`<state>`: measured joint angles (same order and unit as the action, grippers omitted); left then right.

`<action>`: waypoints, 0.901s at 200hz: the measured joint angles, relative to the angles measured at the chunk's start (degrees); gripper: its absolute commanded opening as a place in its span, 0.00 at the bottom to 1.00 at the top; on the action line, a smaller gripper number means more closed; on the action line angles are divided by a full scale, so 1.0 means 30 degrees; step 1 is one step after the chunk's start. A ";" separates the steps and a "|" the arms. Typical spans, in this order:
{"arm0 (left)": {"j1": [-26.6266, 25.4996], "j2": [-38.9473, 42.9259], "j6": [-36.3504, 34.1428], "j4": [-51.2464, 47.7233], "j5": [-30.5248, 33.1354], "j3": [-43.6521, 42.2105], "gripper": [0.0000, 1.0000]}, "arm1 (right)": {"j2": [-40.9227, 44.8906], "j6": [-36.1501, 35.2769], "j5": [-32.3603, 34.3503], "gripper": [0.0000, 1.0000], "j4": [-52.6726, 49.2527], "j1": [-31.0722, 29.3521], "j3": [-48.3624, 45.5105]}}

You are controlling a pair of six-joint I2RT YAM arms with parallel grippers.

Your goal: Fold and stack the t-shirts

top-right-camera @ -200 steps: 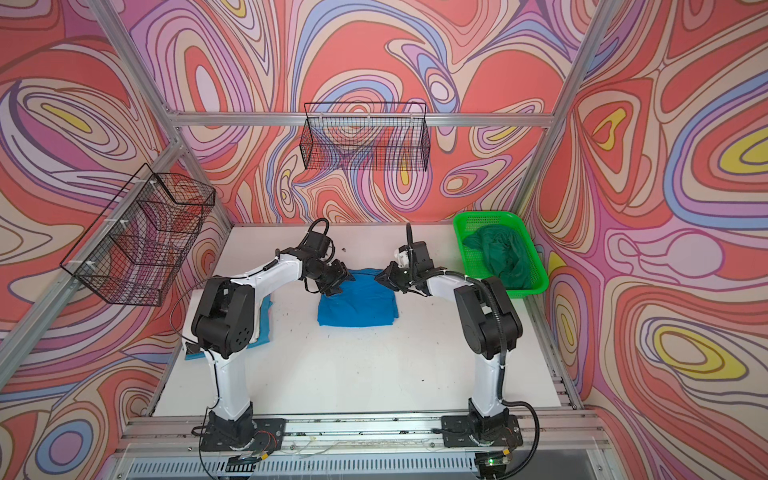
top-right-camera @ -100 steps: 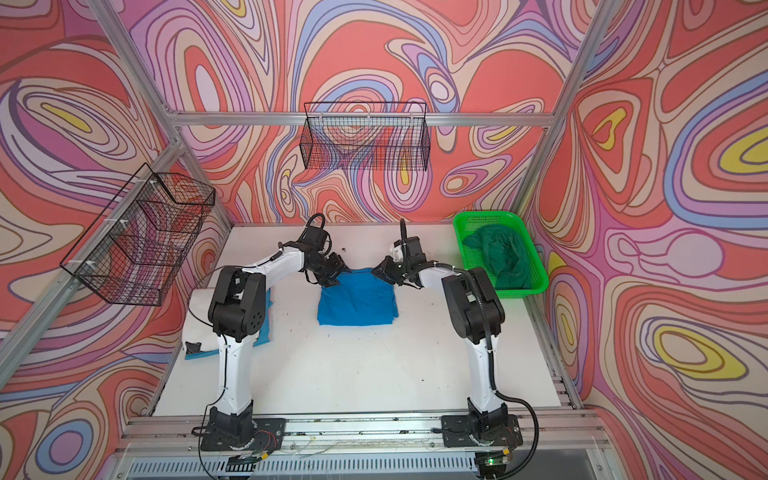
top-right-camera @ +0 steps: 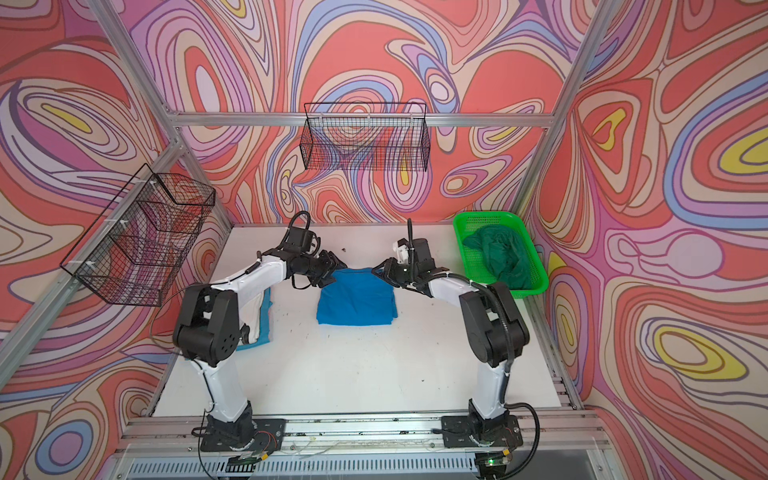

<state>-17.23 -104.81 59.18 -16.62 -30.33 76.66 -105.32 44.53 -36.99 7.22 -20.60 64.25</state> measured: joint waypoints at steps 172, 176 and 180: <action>-0.1144 0.2069 0.2885 0.6914 -0.1020 -0.9041 0.66 | 0.0379 0.1020 -0.0211 0.39 0.2339 -0.1559 -0.5858; -0.1078 0.2339 0.2703 0.6543 -0.0940 -0.8961 0.68 | 0.0590 0.0911 -0.0146 0.39 0.2091 -0.1552 -0.5748; -0.0991 0.2594 0.2528 0.6193 -0.0860 -0.8874 0.69 | 0.0831 0.0794 -0.0036 0.39 0.1807 -0.1552 -0.5595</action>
<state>-20.21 -97.03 66.76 1.96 -32.91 50.04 -102.83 46.92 -37.10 12.64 -25.26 47.46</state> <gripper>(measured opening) 0.651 0.385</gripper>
